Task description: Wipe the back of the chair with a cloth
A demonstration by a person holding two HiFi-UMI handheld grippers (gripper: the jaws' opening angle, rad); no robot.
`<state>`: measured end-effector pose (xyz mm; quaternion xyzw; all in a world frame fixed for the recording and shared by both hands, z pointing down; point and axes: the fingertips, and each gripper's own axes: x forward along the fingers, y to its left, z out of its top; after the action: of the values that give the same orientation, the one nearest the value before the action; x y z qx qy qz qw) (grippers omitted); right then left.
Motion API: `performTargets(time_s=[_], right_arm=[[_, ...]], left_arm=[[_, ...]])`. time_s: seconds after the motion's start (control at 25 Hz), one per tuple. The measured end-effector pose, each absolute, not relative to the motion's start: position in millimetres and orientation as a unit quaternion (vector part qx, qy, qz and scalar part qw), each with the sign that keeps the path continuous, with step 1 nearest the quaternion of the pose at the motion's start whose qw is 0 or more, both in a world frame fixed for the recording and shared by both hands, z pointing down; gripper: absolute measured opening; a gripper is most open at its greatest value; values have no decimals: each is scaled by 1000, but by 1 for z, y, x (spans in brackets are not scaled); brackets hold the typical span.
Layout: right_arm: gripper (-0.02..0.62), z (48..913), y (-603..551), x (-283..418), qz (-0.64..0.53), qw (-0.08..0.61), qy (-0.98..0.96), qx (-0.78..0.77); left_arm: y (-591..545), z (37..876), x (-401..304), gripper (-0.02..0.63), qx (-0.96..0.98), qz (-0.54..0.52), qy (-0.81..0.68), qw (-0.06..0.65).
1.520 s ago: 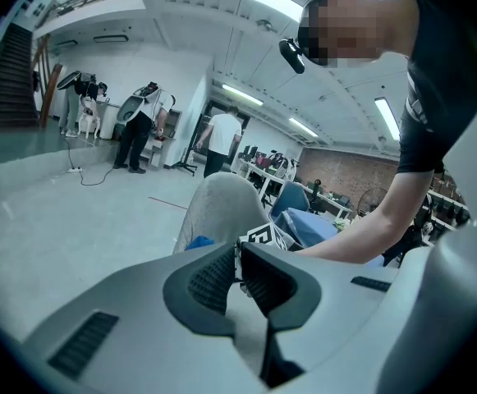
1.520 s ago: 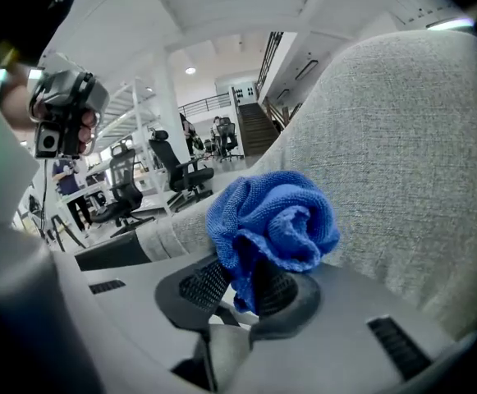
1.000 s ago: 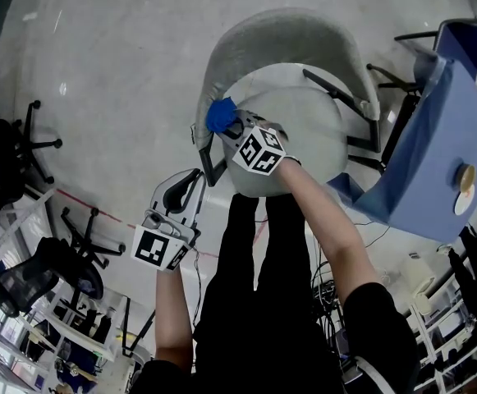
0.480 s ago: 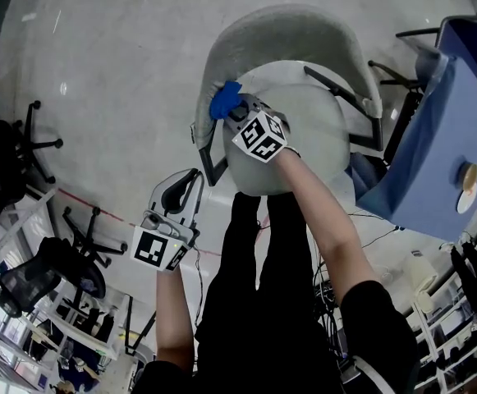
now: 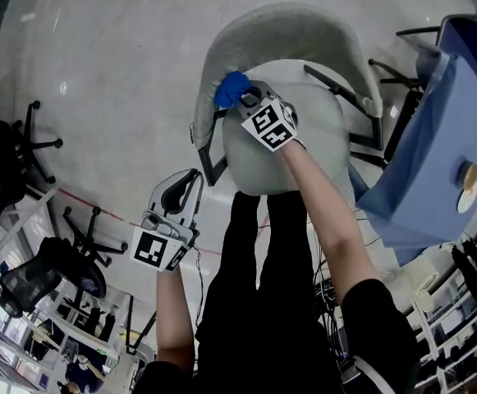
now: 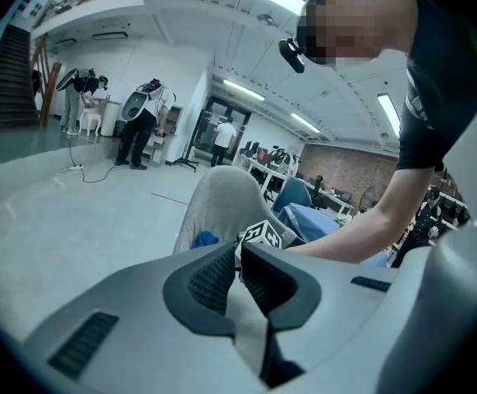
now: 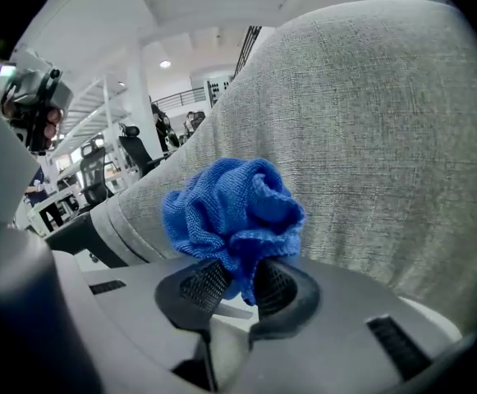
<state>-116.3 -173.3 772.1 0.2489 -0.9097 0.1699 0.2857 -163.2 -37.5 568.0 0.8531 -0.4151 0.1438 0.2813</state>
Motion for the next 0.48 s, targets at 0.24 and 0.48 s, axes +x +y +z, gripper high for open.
performTargets(time_s=[0.24,0.48], right_arm=[[81,772,-185,-100,173,280,-901,282],[81,773,-198,-82,189,268,-889,319]], left_arm=[[-40,567,-162,41,853,146,-414,280],[-39,568,-157,41,855,147,-411,280]])
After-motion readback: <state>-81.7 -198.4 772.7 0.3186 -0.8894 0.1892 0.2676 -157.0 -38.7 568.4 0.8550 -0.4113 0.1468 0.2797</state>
